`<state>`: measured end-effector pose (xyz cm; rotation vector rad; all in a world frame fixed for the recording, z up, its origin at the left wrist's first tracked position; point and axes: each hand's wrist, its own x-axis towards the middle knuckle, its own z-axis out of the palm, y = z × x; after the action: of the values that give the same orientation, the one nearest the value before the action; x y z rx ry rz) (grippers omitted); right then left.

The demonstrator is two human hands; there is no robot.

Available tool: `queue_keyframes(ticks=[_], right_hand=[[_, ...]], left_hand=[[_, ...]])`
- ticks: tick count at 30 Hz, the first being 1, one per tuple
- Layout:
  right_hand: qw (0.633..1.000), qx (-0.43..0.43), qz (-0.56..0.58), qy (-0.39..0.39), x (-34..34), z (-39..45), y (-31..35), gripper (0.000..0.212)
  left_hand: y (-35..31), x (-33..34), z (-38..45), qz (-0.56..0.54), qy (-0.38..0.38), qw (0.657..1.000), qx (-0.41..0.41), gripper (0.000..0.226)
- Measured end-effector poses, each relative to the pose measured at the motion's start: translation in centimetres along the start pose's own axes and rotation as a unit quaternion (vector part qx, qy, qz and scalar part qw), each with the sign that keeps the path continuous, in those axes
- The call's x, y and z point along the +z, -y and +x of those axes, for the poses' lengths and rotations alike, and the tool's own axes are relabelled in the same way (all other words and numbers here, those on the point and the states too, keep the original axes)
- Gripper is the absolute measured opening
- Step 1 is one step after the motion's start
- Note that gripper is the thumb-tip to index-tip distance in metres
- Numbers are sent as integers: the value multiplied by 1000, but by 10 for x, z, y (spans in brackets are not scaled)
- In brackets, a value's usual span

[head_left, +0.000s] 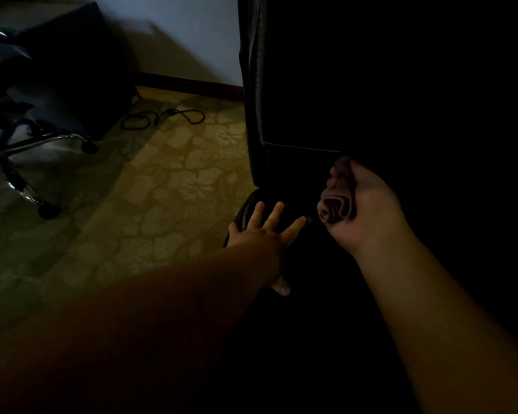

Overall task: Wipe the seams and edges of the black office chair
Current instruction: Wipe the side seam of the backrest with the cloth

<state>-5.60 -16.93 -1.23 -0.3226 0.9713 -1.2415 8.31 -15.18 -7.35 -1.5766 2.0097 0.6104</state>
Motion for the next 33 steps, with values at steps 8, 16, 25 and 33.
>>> queue_keyframes(ticks=[8,16,25,33], right_hand=[[1000,-10,-16,3,13,-2,-1,27],[1000,-1,-2,28,9,0,0,28],[999,20,-25,11,9,4,-2,28],[999,41,-14,30,15,4,-3,28]], left_hand=[[1,-1,2,-7,9,1000,-3,140],[2,-1,1,-16,-1,1000,5,139],[2,-1,3,-20,8,1000,6,140],[3,1,2,-21,-2,1000,12,139]])
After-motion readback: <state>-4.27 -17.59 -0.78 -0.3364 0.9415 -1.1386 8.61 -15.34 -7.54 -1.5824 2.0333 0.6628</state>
